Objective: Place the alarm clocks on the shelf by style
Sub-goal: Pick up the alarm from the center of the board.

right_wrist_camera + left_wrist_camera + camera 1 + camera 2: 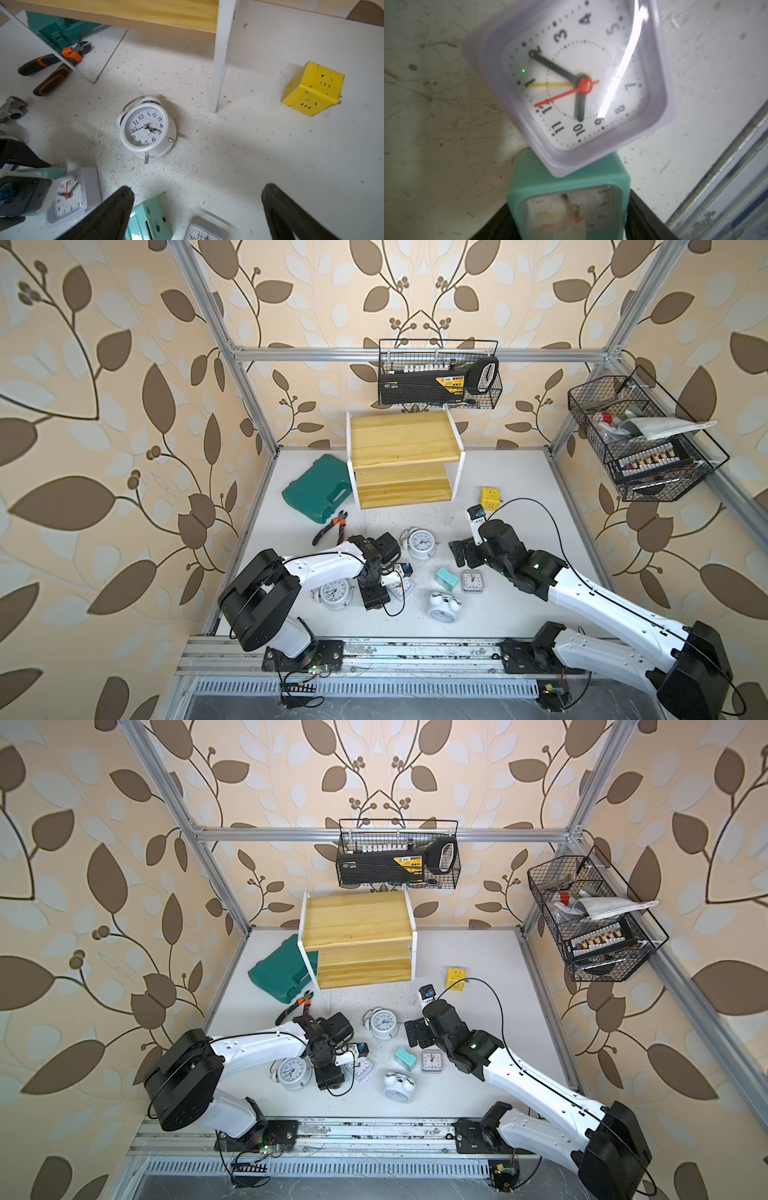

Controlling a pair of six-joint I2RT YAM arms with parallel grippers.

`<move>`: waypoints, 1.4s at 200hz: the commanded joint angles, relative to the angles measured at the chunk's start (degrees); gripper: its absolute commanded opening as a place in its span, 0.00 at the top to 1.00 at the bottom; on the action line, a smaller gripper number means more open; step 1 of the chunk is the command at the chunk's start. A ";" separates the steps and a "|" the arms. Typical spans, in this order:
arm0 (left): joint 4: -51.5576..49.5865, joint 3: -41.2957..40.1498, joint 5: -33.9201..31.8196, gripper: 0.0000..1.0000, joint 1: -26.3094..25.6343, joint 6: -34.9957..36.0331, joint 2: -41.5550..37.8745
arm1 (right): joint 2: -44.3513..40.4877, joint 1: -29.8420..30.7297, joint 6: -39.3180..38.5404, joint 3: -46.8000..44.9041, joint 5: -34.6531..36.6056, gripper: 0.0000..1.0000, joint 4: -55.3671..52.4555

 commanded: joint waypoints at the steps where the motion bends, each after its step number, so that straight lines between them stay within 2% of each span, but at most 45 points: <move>1: 0.75 -0.26 -1.15 0.33 -0.59 1.90 -5.50 | -0.85 1.34 2.59 0.69 -3.00 0.01 0.75; 44: 1.39 0.52 -4.11 0.48 -0.59 6.07 -11.01 | 0.28 1.72 8.13 3.47 -8.88 0.01 0.51; 92: 1.63 5.48 -7.67 0.52 -0.59 11.09 -13.94 | 3.16 1.99 18.07 5.49 -20.28 0.01 2.54; 116: 2.16 8.52 -7.31 0.53 -0.59 12.38 -14.62 | 4.17 2.09 24.14 3.61 -28.78 0.01 10.82; 180: 3.54 12.38 -3.46 0.54 -0.59 12.92 -16.80 | 10.84 2.00 35.78 0.59 -39.55 0.01 26.59; 213: 4.36 11.90 -1.28 0.55 -0.59 12.68 -19.31 | 15.16 1.89 41.04 -1.22 -43.94 0.09 36.97; 265: 4.99 10.54 -0.56 0.55 -0.59 12.49 -20.30 | 20.36 1.98 44.01 -1.14 -47.96 0.21 44.26; 280: 5.26 10.45 -0.47 0.55 -0.59 12.32 -20.41 | 21.61 2.01 44.14 -1.03 -48.71 0.27 45.29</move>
